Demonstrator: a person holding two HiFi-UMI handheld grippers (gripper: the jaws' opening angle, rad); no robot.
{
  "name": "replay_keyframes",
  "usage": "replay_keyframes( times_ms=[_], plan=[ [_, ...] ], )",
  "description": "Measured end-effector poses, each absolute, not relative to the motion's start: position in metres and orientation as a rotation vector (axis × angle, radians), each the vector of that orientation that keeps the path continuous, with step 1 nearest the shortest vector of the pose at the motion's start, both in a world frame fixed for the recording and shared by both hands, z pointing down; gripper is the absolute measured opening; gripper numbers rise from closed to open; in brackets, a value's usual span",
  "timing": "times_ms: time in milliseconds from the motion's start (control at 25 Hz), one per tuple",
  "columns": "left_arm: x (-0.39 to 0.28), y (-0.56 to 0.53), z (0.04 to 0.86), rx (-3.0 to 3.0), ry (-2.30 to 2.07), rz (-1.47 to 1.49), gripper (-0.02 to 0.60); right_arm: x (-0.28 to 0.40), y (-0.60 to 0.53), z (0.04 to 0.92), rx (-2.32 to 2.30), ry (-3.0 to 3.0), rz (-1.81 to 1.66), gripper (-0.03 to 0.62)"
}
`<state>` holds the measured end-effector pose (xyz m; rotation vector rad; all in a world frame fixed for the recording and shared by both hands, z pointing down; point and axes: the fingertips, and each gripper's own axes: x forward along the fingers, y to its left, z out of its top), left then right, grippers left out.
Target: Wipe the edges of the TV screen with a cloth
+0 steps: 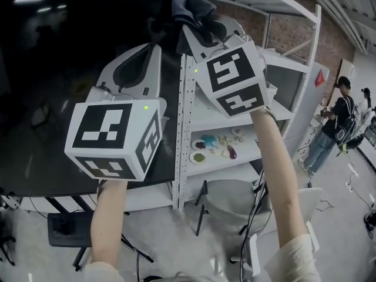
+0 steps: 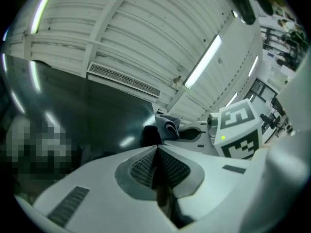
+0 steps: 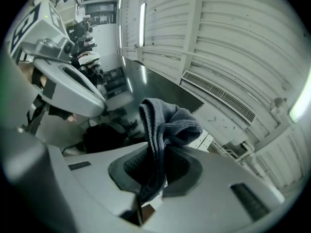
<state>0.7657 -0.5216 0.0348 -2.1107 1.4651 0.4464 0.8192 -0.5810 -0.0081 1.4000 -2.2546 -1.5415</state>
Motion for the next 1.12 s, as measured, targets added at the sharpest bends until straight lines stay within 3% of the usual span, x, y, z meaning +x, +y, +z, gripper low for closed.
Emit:
replay_keyframes(
  times_ms=[560,1120],
  plan=[
    [0.762,-0.540,0.180,-2.106,1.598,0.421,0.015,0.815,-0.590,0.144,1.300,-2.200,-1.506,0.049],
    [0.745,-0.538,0.359,-2.194,1.825,0.398,0.015,0.810,-0.611,0.390,1.226,-2.289,-1.087,0.049]
  ],
)
